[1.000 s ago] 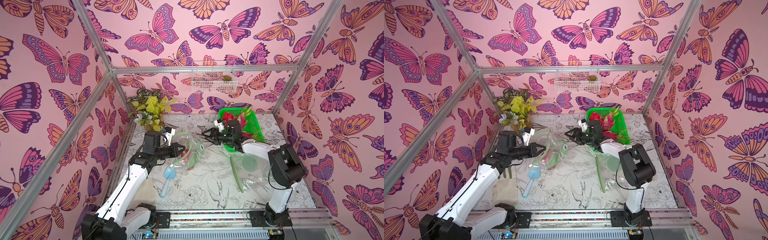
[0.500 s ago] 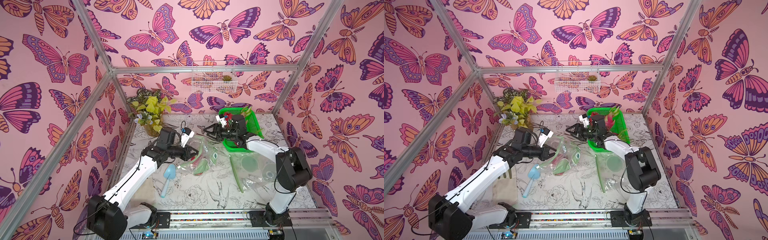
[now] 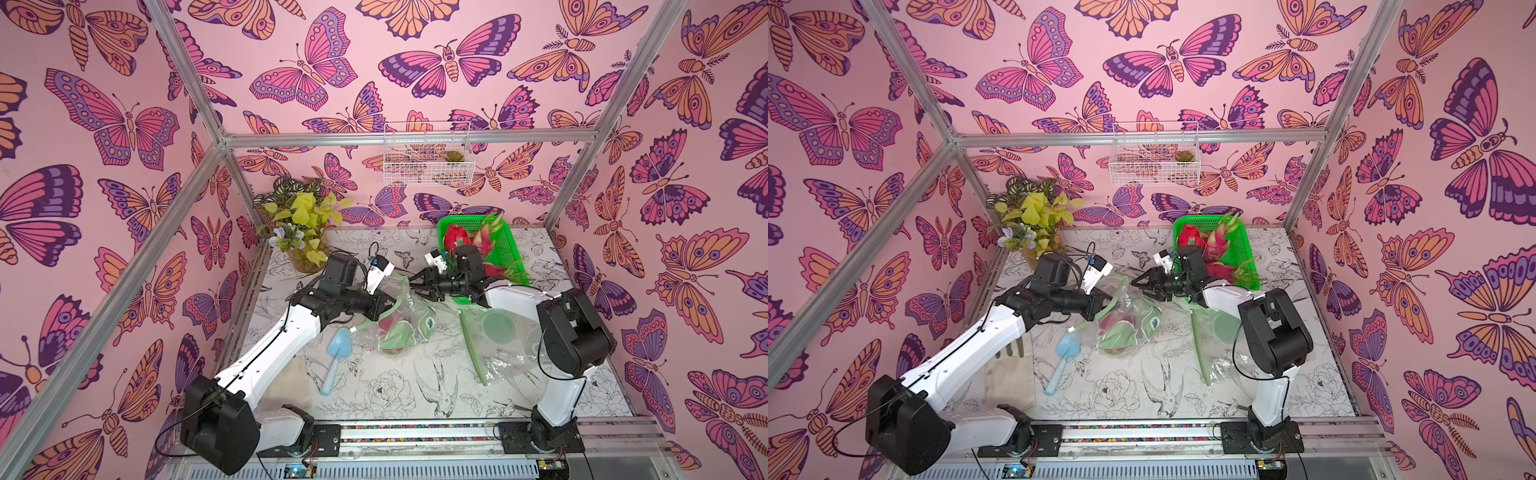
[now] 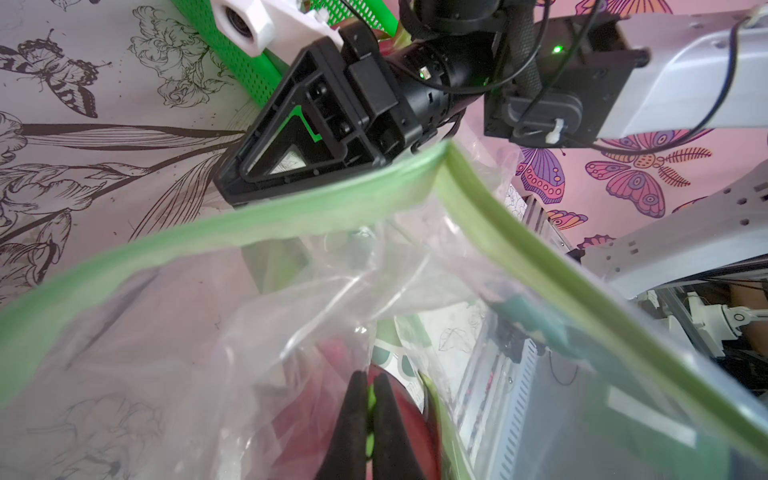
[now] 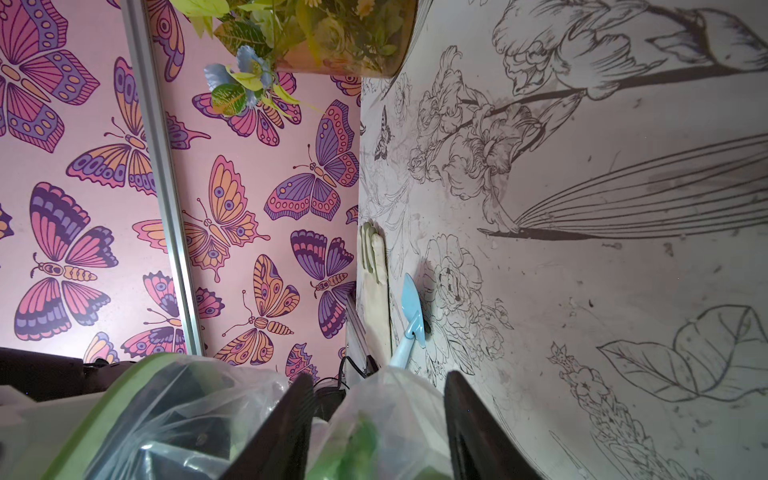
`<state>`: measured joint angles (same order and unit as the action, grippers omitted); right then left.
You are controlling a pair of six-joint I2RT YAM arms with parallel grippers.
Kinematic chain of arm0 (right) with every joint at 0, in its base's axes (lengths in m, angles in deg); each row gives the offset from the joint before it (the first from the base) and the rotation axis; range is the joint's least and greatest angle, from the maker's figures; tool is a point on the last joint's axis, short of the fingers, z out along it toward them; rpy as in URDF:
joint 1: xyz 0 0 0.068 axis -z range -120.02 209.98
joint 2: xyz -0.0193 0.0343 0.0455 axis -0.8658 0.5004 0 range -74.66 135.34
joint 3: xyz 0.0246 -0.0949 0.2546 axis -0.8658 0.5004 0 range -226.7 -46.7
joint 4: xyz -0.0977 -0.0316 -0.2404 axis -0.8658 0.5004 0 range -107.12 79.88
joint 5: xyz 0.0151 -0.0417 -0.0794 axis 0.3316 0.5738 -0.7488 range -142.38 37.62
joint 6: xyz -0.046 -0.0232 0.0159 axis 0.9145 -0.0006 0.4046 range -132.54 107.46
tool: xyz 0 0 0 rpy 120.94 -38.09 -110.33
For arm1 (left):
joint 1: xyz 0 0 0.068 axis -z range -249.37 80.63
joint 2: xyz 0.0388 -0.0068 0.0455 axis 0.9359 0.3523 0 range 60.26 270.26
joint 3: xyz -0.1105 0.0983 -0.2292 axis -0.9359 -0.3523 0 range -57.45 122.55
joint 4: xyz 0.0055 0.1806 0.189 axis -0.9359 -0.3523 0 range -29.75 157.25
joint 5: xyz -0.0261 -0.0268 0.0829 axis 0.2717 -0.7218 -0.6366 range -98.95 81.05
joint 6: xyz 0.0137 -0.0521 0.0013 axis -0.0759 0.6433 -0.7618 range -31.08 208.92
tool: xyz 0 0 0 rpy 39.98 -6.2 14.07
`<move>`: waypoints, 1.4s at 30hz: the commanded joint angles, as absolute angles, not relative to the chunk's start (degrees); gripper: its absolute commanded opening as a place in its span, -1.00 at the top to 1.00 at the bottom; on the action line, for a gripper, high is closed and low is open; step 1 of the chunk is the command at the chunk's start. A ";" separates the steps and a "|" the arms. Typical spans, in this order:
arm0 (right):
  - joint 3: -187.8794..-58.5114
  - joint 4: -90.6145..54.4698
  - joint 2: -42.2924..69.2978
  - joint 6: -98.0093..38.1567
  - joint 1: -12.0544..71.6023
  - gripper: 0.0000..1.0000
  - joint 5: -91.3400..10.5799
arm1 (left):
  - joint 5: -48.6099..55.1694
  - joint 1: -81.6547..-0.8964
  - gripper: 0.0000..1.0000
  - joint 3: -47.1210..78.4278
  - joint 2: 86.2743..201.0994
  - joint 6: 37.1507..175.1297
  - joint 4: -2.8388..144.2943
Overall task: Open the zip-top bag and take out the dragon fruit
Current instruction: Pick up the dragon fruit from the zipper food storage bag.
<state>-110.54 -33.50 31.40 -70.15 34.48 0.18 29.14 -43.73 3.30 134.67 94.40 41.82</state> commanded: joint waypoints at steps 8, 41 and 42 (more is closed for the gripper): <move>-107.44 -44.85 30.70 -77.84 33.80 1.00 2.02 | 28.75 -43.36 1.00 5.56 134.45 92.73 41.97; -113.08 -33.83 37.23 -66.39 37.48 1.00 -5.93 | 23.64 -43.27 1.00 11.56 120.33 97.17 38.34; -113.36 -33.24 36.99 -66.10 37.50 0.96 -5.89 | 21.56 -43.23 1.00 10.95 120.14 97.87 39.13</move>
<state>-111.89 -32.78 35.99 -65.66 37.02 -6.18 24.59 -43.48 12.41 121.32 96.08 36.07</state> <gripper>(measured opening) 0.053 0.049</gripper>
